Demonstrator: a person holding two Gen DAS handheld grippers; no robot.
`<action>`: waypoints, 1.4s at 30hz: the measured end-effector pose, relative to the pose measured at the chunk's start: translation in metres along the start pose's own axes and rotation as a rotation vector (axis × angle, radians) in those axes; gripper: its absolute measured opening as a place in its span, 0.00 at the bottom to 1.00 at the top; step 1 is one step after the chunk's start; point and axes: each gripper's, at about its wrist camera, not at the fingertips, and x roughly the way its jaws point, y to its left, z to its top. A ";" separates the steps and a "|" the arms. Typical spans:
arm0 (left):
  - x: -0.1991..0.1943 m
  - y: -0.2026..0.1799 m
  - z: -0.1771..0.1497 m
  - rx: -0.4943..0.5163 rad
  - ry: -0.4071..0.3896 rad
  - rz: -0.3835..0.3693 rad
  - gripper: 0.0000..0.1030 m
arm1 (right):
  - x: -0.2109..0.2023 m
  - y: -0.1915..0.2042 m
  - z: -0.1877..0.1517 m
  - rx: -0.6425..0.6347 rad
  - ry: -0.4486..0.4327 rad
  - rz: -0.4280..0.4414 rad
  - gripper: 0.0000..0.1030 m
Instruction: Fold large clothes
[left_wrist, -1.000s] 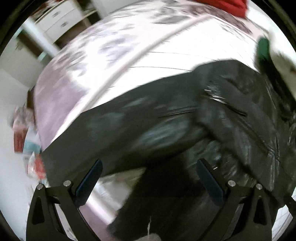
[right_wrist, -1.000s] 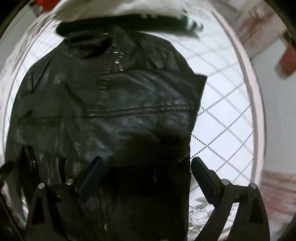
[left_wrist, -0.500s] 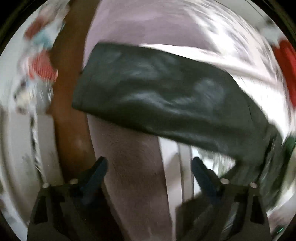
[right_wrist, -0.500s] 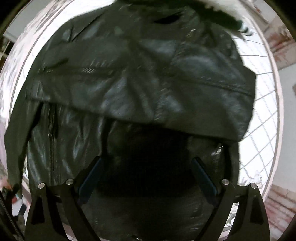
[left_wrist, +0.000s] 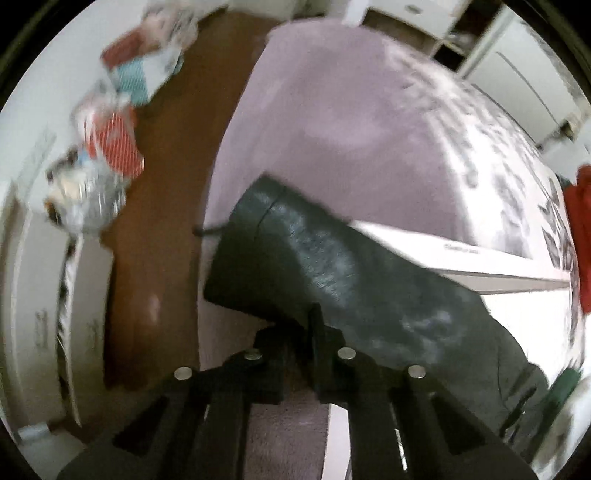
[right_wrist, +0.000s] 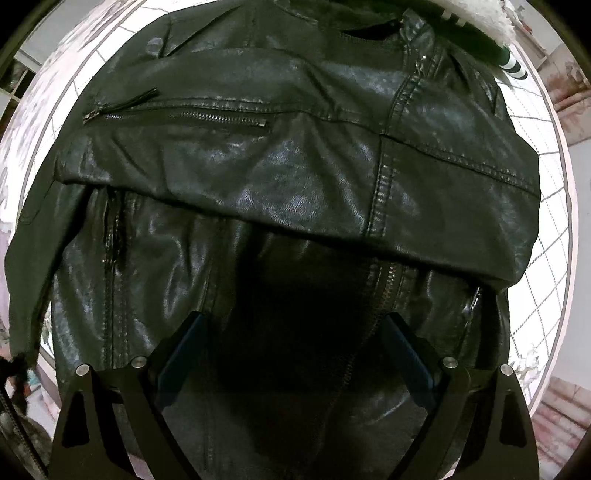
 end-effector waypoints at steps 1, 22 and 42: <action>-0.012 -0.009 0.000 0.042 -0.041 0.005 0.05 | -0.001 0.000 -0.004 0.002 -0.009 0.000 0.94; -0.152 -0.277 -0.133 1.088 -0.329 -0.349 0.02 | -0.060 -0.064 0.144 0.148 -0.177 -0.047 0.97; -0.112 -0.358 -0.424 1.668 0.122 -0.501 0.08 | -0.025 -0.281 0.050 0.575 0.047 0.060 0.97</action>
